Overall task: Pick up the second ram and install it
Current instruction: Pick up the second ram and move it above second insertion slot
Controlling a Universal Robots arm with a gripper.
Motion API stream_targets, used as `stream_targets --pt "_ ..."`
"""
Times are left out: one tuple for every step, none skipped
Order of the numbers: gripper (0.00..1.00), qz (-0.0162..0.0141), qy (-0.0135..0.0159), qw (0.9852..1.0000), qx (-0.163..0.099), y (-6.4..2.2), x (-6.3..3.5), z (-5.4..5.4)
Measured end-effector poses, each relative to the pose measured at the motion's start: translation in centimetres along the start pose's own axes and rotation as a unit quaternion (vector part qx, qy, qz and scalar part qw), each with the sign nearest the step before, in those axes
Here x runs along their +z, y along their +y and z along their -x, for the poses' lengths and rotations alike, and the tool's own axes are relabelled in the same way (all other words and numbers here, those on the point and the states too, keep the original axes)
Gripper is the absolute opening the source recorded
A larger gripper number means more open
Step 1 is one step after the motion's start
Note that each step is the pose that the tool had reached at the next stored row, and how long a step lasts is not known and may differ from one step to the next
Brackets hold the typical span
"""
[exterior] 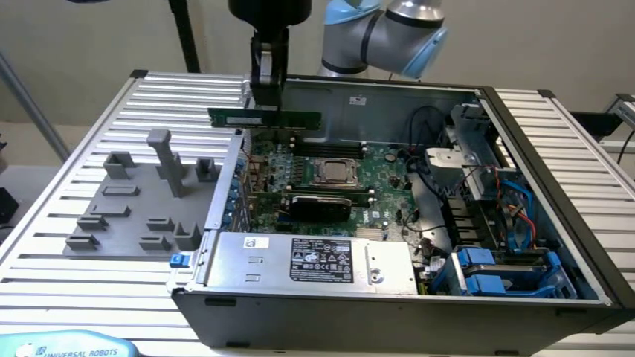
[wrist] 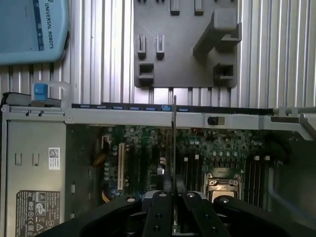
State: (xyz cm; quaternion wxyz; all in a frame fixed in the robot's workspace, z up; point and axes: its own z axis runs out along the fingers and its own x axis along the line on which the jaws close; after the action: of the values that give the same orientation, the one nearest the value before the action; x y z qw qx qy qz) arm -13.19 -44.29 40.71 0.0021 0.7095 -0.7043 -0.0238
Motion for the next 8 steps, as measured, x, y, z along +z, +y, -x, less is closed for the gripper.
stream_targets --pt "0.14 0.0 0.0 1.0 0.0 -0.45 0.09 0.1" --pt "0.14 0.0 0.0 1.0 0.0 -0.93 0.21 0.1" --pt "0.14 0.0 0.0001 1.0 0.0 -1.39 0.34 0.2" --pt "0.14 0.0 0.0 1.0 0.0 -1.87 0.53 0.4" --pt "0.14 0.0 0.0 1.0 0.0 -2.33 0.7 0.6" --pt "0.14 0.0 0.0 1.0 0.0 -2.79 0.86 0.8" --pt "0.14 0.0 0.0 1.0 0.0 -3.25 1.03 1.0" --pt "0.14 0.0 0.0 1.0 0.0 -3.71 1.21 1.2"
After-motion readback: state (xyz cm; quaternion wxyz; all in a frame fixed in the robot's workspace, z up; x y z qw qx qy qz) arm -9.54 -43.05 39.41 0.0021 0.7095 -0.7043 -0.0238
